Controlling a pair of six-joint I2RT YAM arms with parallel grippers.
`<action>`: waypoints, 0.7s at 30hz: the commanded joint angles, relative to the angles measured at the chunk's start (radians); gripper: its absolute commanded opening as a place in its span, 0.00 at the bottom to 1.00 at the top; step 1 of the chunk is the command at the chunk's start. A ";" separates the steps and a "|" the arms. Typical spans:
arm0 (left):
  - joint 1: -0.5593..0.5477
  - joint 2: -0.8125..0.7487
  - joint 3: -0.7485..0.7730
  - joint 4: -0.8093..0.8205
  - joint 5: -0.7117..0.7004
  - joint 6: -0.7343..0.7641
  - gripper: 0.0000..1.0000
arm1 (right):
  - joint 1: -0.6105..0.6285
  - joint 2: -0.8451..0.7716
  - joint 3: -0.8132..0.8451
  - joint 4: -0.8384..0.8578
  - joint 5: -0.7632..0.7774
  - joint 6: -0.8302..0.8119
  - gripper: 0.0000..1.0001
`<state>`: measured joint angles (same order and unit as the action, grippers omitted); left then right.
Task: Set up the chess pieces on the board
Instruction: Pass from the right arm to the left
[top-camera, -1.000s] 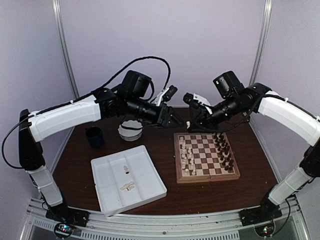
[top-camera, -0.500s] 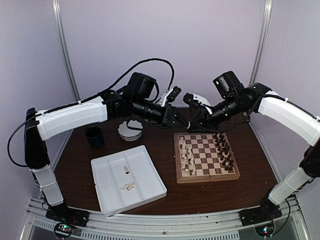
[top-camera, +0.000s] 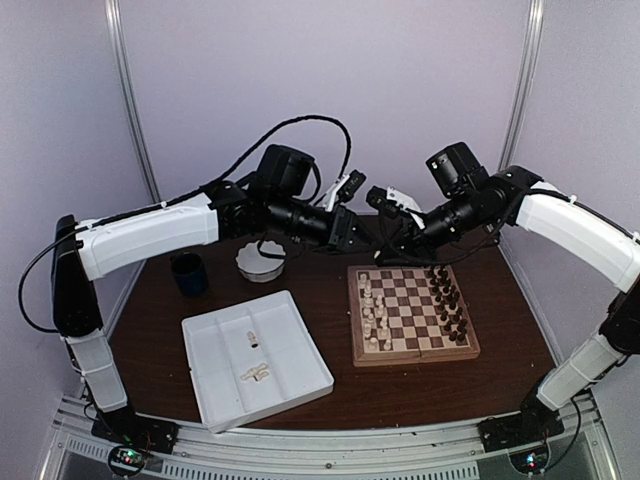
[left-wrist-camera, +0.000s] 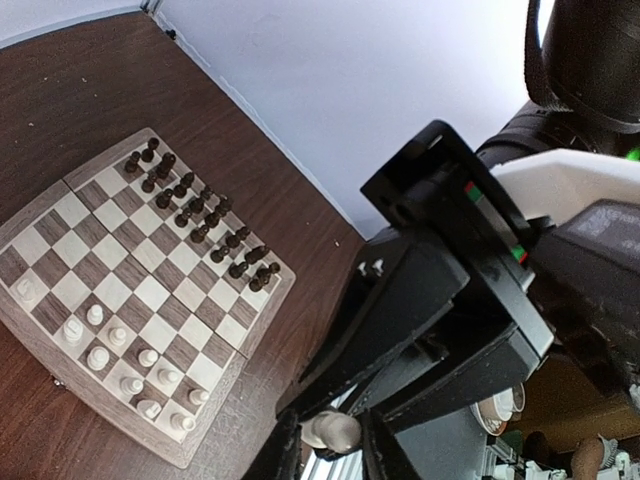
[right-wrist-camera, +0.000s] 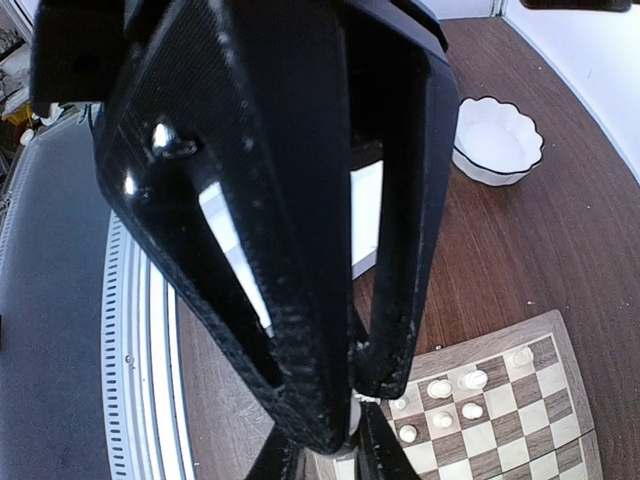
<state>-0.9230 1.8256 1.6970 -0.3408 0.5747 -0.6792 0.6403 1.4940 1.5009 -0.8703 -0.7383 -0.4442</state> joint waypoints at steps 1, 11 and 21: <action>-0.003 0.023 0.035 0.037 0.016 0.004 0.21 | 0.005 -0.010 0.016 0.009 -0.013 0.005 0.14; -0.003 0.046 0.047 0.015 -0.029 0.061 0.07 | 0.003 -0.014 0.004 0.013 0.019 0.011 0.20; -0.002 0.168 0.132 -0.034 -0.214 0.284 0.05 | -0.324 -0.155 -0.176 0.020 -0.211 0.035 0.52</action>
<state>-0.9241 1.9274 1.7851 -0.3756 0.4553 -0.5156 0.4530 1.4261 1.4086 -0.8696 -0.8051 -0.4282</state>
